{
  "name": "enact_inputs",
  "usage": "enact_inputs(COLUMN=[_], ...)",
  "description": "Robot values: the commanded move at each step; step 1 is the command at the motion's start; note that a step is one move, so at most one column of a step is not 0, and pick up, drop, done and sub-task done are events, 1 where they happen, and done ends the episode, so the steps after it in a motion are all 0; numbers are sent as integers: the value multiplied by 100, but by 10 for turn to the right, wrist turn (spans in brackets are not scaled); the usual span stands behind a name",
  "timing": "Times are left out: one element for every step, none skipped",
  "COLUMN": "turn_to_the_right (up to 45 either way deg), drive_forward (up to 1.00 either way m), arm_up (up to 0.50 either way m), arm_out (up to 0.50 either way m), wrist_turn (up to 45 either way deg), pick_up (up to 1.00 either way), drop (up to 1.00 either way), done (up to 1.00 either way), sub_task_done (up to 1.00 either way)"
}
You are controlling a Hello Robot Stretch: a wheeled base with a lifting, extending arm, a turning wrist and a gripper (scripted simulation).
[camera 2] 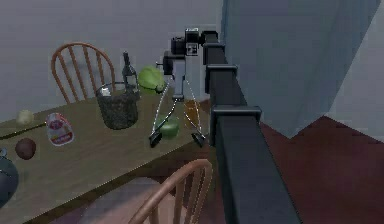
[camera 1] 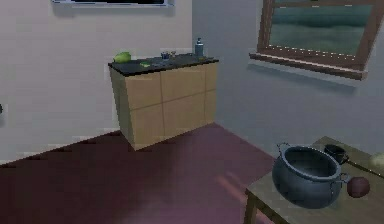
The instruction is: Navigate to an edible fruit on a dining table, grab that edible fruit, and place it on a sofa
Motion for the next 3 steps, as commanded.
enact_inputs(turn_to_the_right=[0,0,0], drive_forward=[0,0,0], arm_up=[0,0,0], arm_out=[0,0,0], wrist_turn=[450,450,450], pick_up=[0,0,0], drop=[0,0,0], done=[0,0,0], sub_task_done=[0,0,0])
